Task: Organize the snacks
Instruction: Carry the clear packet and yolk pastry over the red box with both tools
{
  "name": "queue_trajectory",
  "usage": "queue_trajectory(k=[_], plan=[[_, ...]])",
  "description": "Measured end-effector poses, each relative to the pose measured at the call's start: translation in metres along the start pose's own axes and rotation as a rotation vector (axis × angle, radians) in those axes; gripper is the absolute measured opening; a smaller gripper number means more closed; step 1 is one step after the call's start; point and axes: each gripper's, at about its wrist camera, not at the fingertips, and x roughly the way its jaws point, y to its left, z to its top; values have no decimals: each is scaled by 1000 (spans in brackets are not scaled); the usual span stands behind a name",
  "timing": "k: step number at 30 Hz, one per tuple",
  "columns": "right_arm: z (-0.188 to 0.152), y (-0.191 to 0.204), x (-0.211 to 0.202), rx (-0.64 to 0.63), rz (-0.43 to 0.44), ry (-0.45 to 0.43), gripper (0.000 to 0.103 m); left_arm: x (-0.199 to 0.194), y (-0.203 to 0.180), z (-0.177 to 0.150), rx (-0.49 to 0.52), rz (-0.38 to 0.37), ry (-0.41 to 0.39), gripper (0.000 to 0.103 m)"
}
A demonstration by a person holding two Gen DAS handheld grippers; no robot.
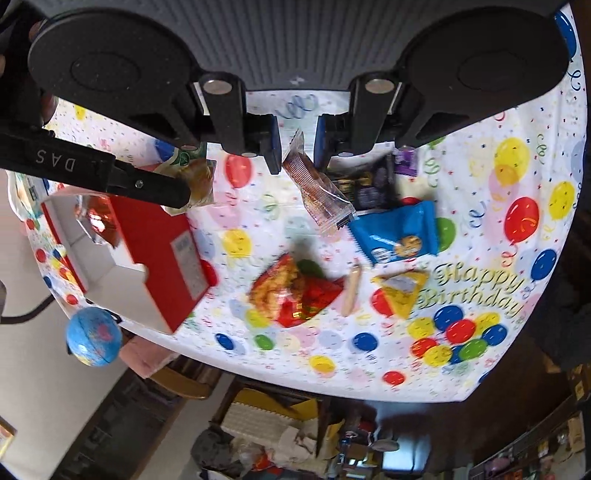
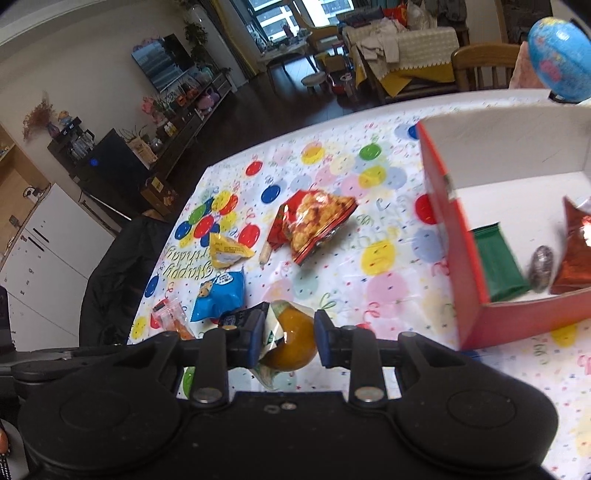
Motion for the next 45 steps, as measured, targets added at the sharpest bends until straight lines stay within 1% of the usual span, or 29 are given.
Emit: queue_trajectory(k=[11,15,23,29,32,38,45], plan=[[17,-29,-52,-22,-36,-75,27,-6,-71,16,108,-32,-18,18],[28,-45,-66,-25,-54,-105,27,-1,-96,25,134,-52,-12,18],[50,-84,-82,-16,-94,-147,26,16,-147,40,194,-67,-11,18],[64,-119,-85,13,-126,-166,26,36,-182,50,226,-73,-6,18],[67,-137,-83,36,-135,-164,26,50,-196,54,239,-68,9,18],[70,-172,-74,67,-160,-149,26,81,-222,59,279,-45,31,18],[72,-209,-52,123,-145,-124,26,118,-243,59,317,-1,62,18]])
